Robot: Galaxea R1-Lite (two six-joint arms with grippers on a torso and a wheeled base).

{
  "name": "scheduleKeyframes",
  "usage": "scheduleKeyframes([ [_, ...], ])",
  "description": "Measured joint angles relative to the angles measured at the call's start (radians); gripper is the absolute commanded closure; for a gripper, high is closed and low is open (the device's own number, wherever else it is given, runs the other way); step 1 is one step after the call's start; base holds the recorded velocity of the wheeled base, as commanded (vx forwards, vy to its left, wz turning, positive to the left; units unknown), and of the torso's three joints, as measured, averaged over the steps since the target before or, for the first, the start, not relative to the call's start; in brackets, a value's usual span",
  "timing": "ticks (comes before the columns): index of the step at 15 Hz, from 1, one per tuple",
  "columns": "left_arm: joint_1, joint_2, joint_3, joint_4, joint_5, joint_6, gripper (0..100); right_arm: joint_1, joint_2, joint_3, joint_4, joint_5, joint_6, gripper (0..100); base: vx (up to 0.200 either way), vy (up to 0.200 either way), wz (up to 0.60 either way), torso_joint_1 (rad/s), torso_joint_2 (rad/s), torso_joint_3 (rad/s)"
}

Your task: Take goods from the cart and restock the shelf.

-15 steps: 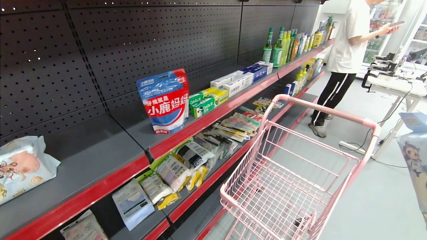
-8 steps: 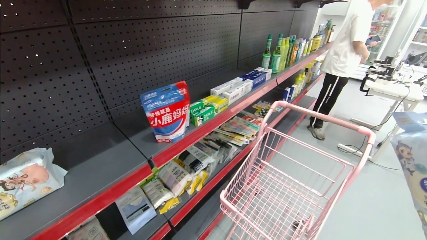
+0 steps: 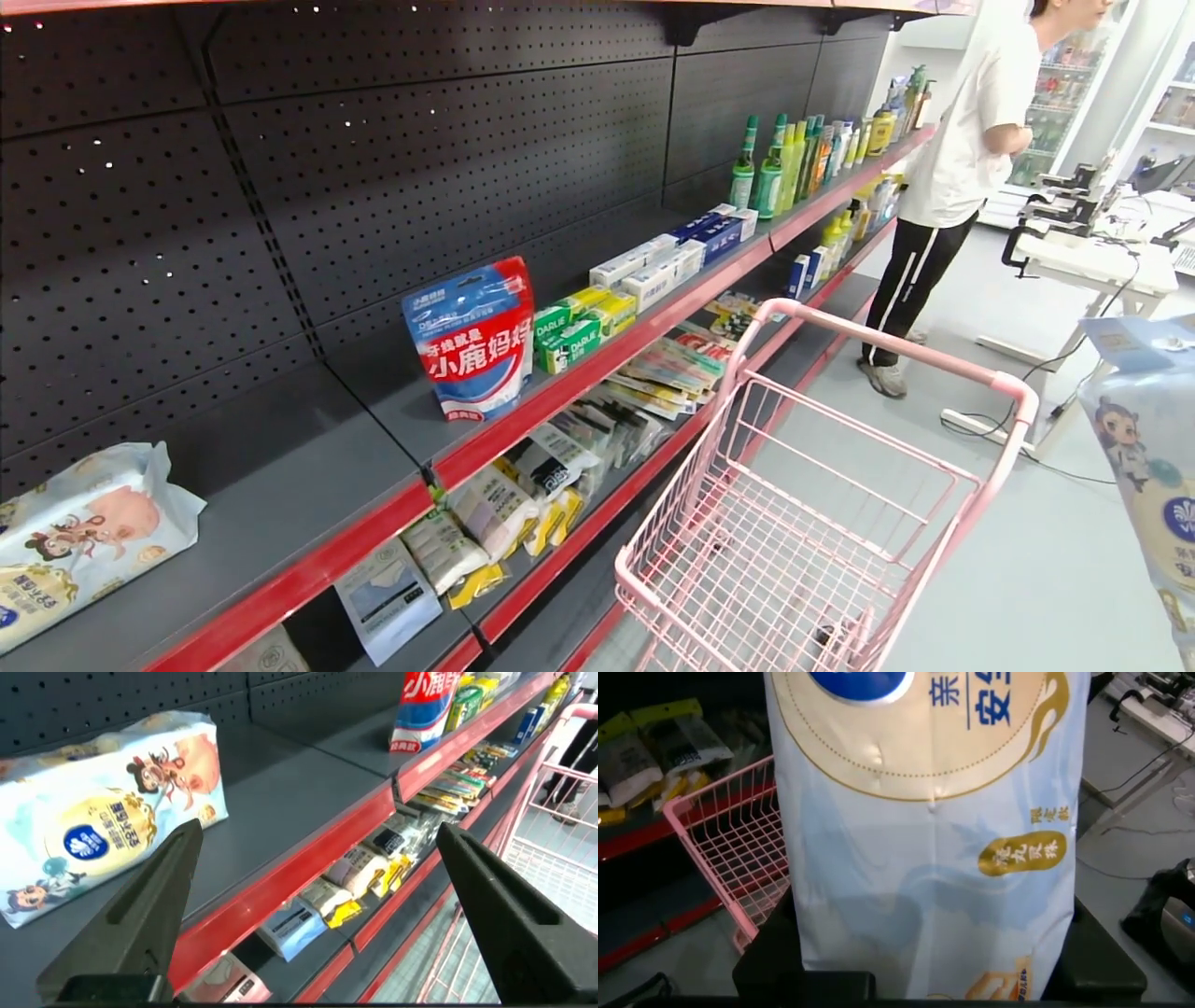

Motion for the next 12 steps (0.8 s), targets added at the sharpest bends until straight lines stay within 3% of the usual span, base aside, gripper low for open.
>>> scheduleKeyframes([
  [12,0.0,0.0,-0.001,0.0,0.0,-0.001,0,0.0,0.02,-0.004,0.0,0.015,-0.002,100,0.0,0.0,0.0,0.11,-0.23,-0.119],
])
